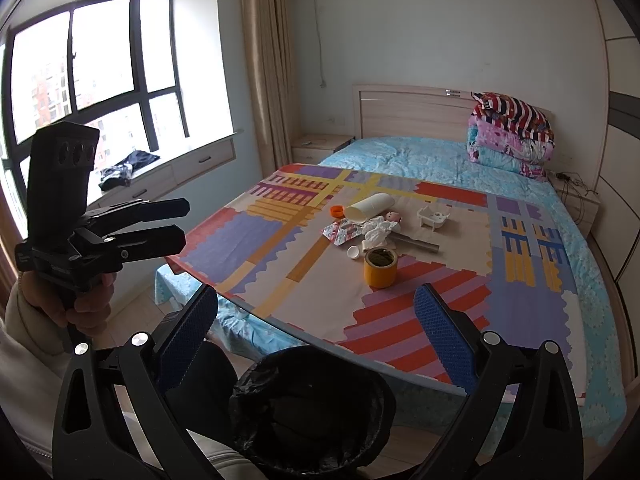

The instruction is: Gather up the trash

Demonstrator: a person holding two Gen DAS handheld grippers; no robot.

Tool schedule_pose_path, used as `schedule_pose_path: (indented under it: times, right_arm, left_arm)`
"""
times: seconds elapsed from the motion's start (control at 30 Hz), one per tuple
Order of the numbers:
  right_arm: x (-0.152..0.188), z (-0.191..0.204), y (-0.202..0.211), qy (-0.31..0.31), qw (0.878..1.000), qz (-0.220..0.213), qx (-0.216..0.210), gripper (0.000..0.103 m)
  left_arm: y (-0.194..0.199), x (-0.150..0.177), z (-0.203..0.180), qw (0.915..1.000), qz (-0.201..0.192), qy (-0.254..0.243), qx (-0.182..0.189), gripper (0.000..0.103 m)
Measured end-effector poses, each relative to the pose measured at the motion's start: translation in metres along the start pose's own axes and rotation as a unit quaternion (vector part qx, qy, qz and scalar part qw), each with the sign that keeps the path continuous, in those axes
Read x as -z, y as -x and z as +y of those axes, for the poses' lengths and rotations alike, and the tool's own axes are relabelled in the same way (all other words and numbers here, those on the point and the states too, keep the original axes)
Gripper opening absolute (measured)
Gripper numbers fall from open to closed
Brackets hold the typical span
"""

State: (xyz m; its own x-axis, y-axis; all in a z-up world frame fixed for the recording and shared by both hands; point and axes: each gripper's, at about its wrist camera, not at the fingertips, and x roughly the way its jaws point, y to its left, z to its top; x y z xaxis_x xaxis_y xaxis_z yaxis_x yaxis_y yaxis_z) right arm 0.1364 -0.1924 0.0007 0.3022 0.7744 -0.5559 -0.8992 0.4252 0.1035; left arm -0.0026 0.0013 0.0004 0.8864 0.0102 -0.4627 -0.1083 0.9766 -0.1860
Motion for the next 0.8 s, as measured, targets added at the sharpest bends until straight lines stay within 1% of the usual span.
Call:
schedule_pose_path:
  times: [0.53,0.8]
  right_arm:
    - [0.0004,0.0007,0.0000,0.000,1.000,0.000,0.000,0.100]
    - [-0.0037,0.0040,-0.0043,0.007,1.000,0.000,-0.002,0.100]
  left_arm:
    - [0.0002,-0.0001,-0.0007,1.0000,0.000,0.000,0.000,0.095]
    - [-0.0061,-0.0056,0.0042,0.9999,0.007,0.002,-0.007,0.095]
